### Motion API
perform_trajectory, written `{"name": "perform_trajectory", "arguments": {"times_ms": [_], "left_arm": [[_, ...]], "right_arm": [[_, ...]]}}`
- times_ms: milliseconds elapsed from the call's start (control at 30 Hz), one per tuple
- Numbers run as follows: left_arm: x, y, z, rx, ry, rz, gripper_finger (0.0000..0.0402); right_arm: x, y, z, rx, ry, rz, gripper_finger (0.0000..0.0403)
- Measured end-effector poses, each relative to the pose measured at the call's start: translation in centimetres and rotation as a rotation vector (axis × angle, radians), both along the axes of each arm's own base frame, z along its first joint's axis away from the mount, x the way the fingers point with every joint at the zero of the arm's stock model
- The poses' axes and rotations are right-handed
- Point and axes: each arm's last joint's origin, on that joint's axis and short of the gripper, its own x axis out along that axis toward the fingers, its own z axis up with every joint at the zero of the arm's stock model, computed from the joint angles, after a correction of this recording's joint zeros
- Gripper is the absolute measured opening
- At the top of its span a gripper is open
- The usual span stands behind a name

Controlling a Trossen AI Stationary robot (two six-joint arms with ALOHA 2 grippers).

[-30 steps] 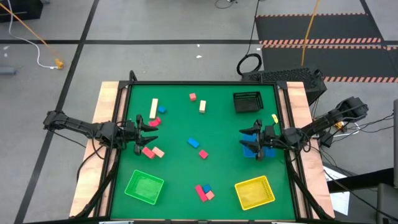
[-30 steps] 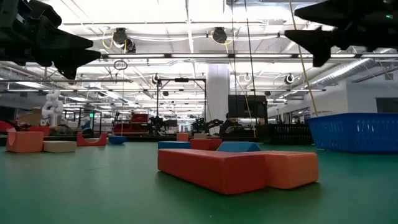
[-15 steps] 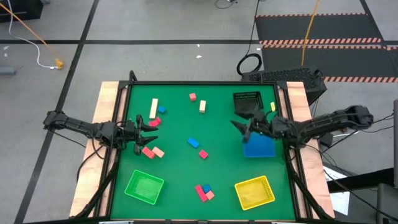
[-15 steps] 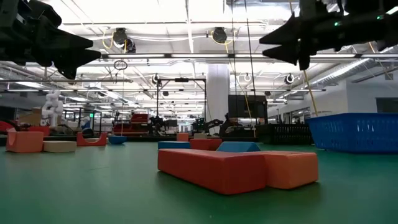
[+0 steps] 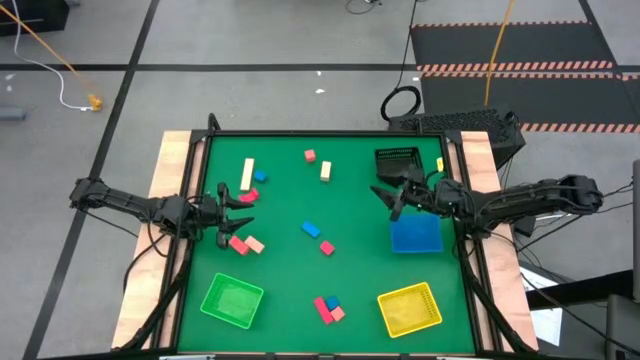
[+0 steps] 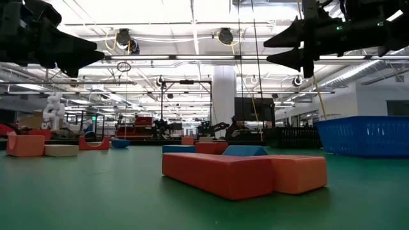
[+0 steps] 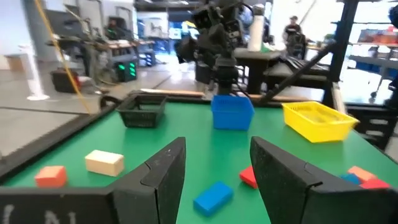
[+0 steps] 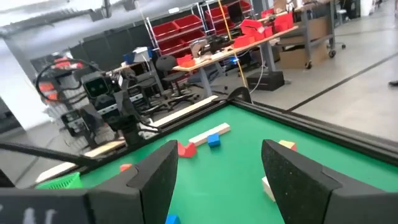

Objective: Sort & place blocks by color
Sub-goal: Put the brown block into the black bin

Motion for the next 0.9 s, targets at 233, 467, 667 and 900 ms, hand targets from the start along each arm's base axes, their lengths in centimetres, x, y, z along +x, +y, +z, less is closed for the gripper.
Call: {"name": "perform_trajectory", "arguments": {"times_ms": [233, 467, 667, 900], "left_arm": [[-0.2, 0.2, 1.6, -0.008, -0.159, 0.065, 0.0182], [-0.7, 0.3, 3.3, -0.035, -0.339, 0.064, 0.0182], [-1.0, 0.5, 3.9, -0.044, -0.404, 0.081, 0.0182], [-0.8, 0.9, 3.6, -0.202, -0.404, 0.080, 0.0182]], "right_arm": [[0.1, 0.0, 0.3, 0.071, -0.063, -0.002, 0.0226], [2.0, 0.4, -0.3, 0.172, -0.034, 0.012, 0.0226], [6.2, 0.3, 0.0, 0.199, 0.024, -0.017, 0.0226], [10.8, -1.2, -0.5, 0.345, 0.096, -0.105, 0.0226]]}}
